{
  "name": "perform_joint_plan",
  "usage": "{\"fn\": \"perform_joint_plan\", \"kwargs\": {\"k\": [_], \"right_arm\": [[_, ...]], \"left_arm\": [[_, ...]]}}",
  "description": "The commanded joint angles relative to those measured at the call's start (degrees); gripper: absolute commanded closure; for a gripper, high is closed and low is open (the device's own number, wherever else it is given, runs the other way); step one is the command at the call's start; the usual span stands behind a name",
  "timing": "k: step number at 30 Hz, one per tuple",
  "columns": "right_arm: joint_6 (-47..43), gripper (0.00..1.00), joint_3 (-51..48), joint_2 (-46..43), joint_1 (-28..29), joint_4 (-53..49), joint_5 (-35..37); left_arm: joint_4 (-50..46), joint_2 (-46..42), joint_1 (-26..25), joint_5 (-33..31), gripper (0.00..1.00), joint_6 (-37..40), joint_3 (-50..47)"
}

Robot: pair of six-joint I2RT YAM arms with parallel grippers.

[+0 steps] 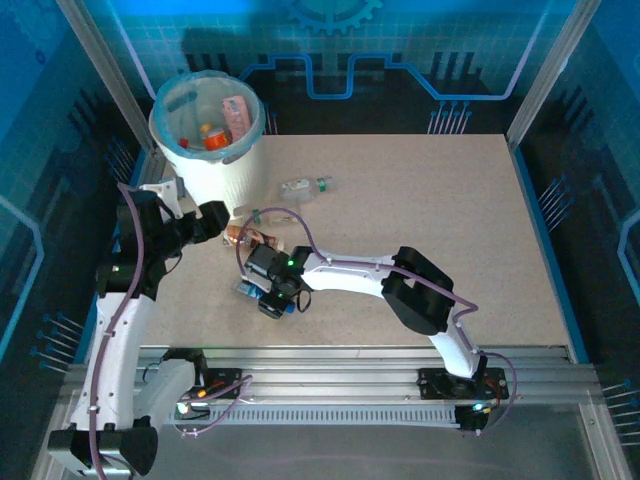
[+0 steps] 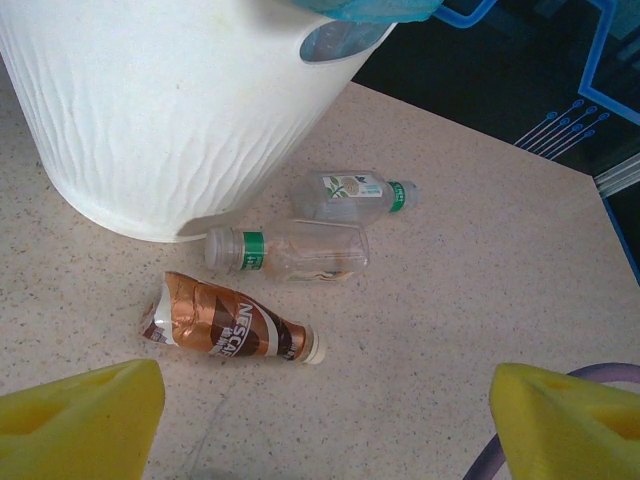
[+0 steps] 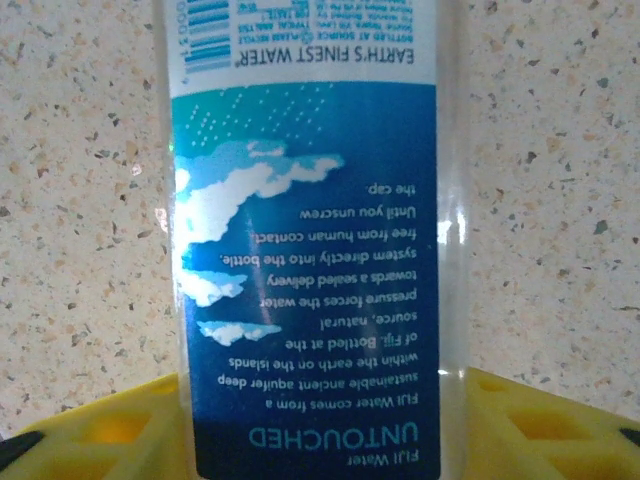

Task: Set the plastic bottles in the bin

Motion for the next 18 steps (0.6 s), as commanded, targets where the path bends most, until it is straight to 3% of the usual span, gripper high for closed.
{"fn": "perform_joint_plan", "kwargs": {"k": [1,14,18], "right_arm": [[0.26,0.48,-0.44,-0.86,0.24,-0.16,0.73],[1.37,0.52,-11.60,-19.19,-1.11,1.21,5.47],[2.14,0.52,-15.35,-26.56,-2.21,1.87,6.50]], "left_arm": [[-0.69,-0.16,-0.40,0.70,0.15,-0.22,2.88],[3.19,1.65,-0.72,8.73,0.16,-5.03,7.93],[4.76,3.33,-4.65,9.18,0.16,-6.23,10.47]]}}
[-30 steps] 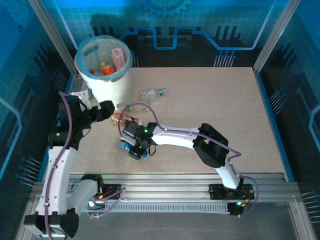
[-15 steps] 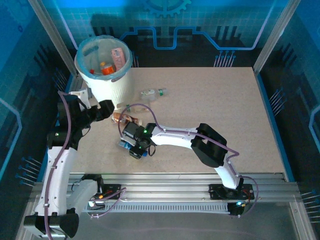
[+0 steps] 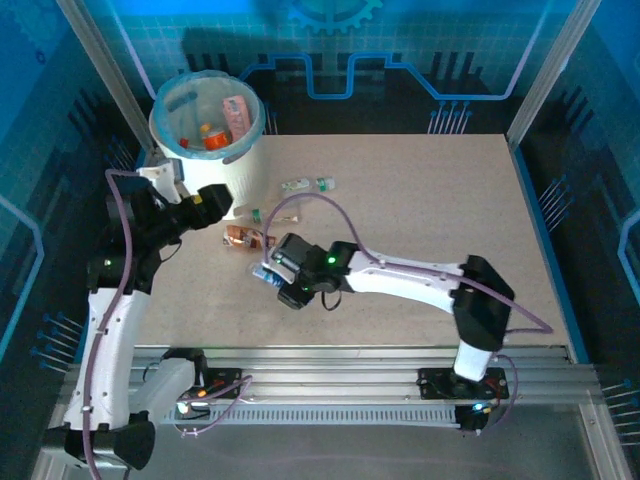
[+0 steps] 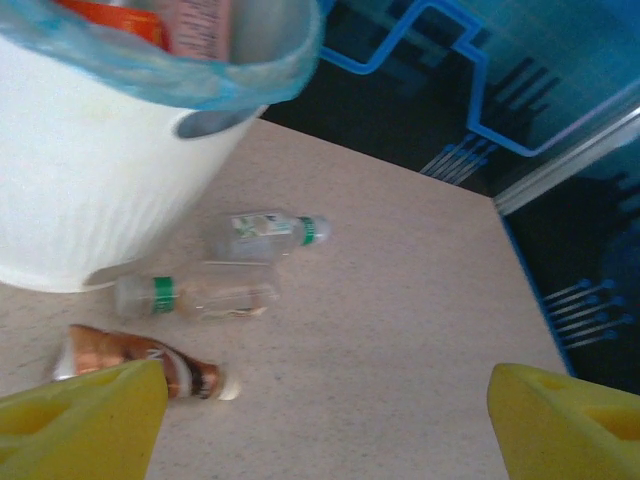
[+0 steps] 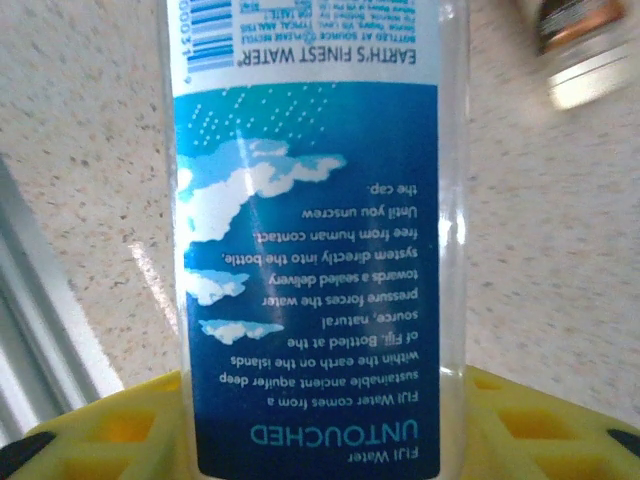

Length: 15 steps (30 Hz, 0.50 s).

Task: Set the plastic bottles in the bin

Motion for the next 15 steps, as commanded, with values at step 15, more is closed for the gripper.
{"fn": "perform_joint_plan", "kwargs": {"k": [15], "right_arm": [[5.45,0.55,-16.02,-34.05,-10.22,9.84,3.43]], "left_arm": [[7.32,10.41,-23.91,4.79,0.14,-3.57,10.83]]}}
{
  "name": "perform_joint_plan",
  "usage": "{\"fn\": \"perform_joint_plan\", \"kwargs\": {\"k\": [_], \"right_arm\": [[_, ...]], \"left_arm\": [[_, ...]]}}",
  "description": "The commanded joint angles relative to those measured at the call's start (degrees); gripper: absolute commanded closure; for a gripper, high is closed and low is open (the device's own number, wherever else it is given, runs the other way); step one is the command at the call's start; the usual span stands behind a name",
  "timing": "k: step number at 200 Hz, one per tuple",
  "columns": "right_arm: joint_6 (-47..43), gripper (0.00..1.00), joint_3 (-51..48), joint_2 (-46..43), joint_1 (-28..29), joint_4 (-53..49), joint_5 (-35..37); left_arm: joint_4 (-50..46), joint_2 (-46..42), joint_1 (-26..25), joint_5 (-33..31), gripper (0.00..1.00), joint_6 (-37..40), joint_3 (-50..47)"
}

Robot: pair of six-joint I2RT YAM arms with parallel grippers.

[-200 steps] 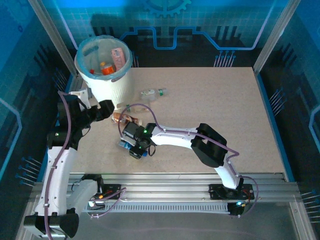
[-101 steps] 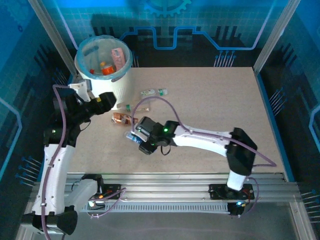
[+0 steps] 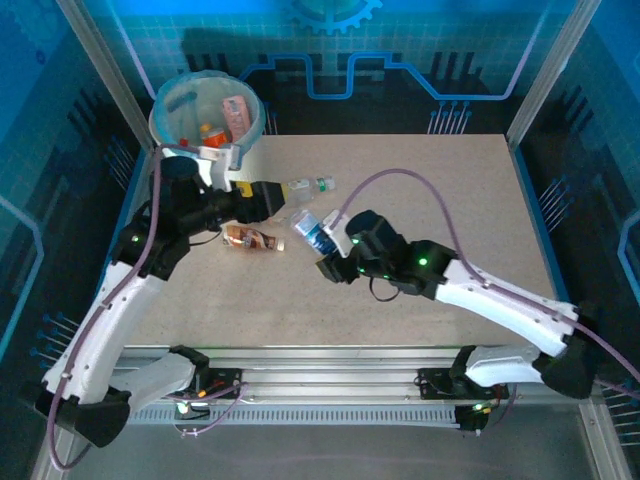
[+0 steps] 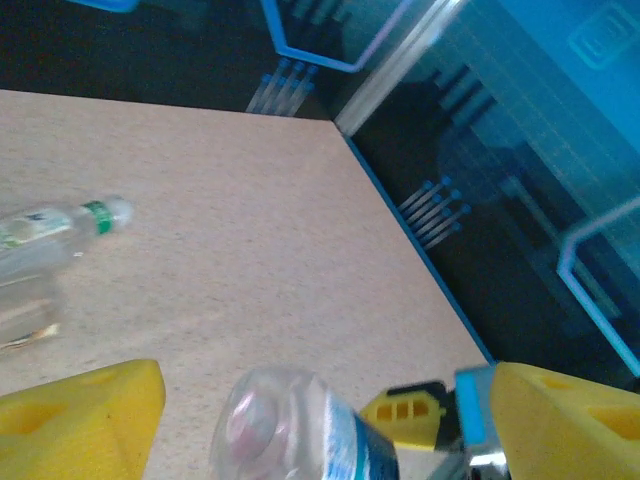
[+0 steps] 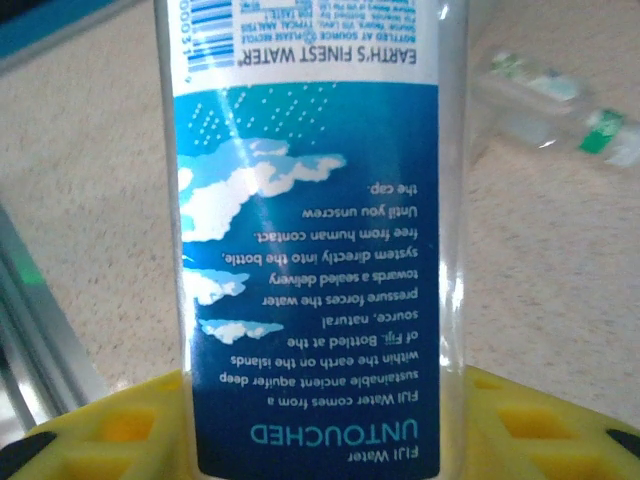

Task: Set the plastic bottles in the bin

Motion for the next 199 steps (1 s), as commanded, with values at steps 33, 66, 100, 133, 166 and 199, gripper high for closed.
{"fn": "perform_joint_plan", "kwargs": {"k": [33,66,100,133,166,199], "right_arm": [[2.73,0.56,-5.46,-11.49,-4.27,4.50,2.04],[2.90,0.56,-7.46,-14.47,-4.72,5.71,0.27],[3.01,0.56,-7.97,-15.76,-4.74,6.50,-0.44],[2.92,0.56,-8.82,-17.27,-4.69,7.53,-0.70],[2.83,0.57,-9.92,-18.21,-4.74,8.71,-0.26],[2.48,0.57,-8.74,-18.36,-4.73,6.86,0.54]], "left_arm": [[11.41,5.06,-7.09,11.35,0.08,-5.32,2.21],[12.55,8.10,-10.28,11.94,0.07,-5.73,3.42],[12.21,10.51,-11.78,11.60,0.11,-5.47,3.43],[10.23,12.16,-12.42,9.45,0.13,-4.52,3.62],[10.01,12.44,-12.50,8.90,0.12,-4.29,3.33],[8.85,11.53,-12.45,4.58,0.10,-2.34,3.22]]}}
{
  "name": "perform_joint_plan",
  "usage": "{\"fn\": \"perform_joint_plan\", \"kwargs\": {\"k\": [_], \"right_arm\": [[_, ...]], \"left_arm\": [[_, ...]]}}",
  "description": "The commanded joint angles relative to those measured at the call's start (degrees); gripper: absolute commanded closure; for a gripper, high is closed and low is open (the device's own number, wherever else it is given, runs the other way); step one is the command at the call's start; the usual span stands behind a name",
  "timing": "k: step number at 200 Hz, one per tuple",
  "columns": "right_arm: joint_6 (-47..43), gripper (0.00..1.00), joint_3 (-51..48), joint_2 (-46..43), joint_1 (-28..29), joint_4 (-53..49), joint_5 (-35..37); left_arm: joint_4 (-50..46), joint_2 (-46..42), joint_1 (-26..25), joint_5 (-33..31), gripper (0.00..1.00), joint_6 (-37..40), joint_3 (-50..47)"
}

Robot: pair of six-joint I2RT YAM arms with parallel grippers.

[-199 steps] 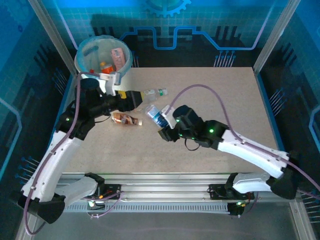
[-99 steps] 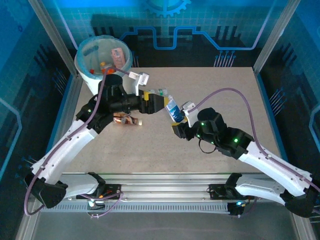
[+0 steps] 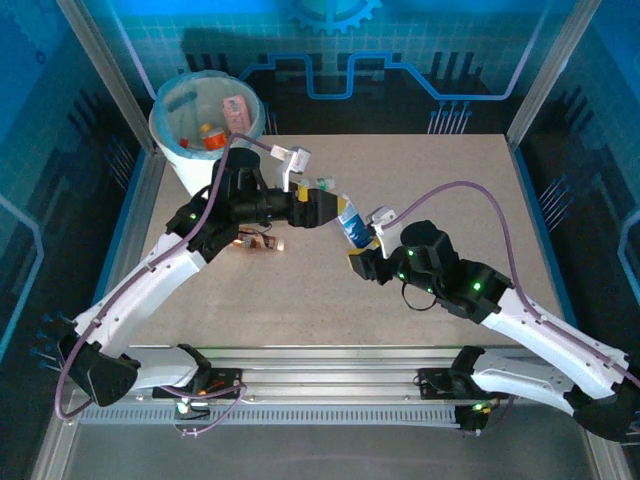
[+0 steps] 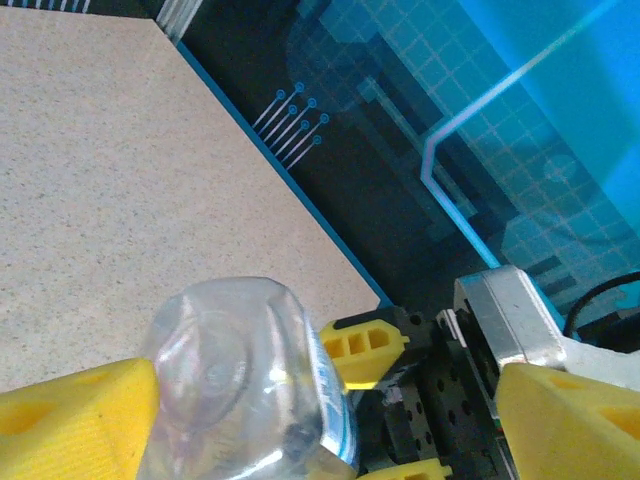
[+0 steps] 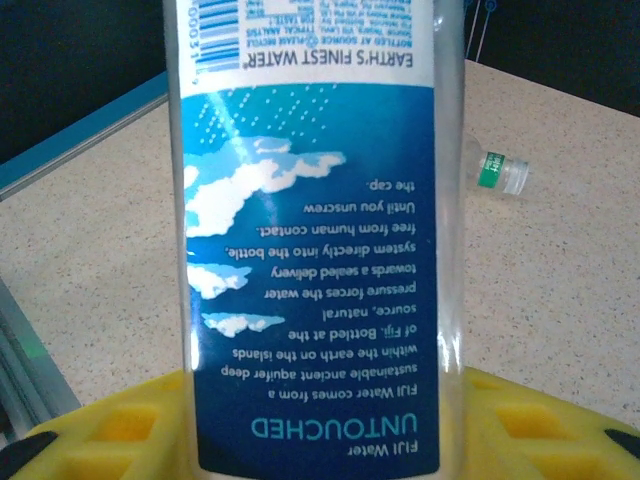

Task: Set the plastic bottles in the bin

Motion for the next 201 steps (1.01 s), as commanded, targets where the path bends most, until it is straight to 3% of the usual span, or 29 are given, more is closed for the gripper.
{"fn": "perform_joint_plan", "kwargs": {"k": [1,51,112,201], "right_arm": [[-0.08,0.57,0.94,-1.63,-0.23,3.09,-0.05],[0.01,0.57,-1.11,-4.30,-0.24,3.22,0.34],[0.01,0.57,-1.18,-4.41,-0.26,5.11,-1.48],[0.53,0.57,-1.50,-3.64,-0.27,6.99,-2.59]], "left_arm": [[-1.93,-0.35,-0.38,-4.15,0.10,1.77,1.23],[-1.51,-1.72,-0.46,-7.64,0.09,0.65,2.03],[1.14,-0.25,-0.47,-3.92,0.10,-4.01,-0.01],[1.24,0.90,-0.89,-2.32,0.18,-4.78,0.30]]}}
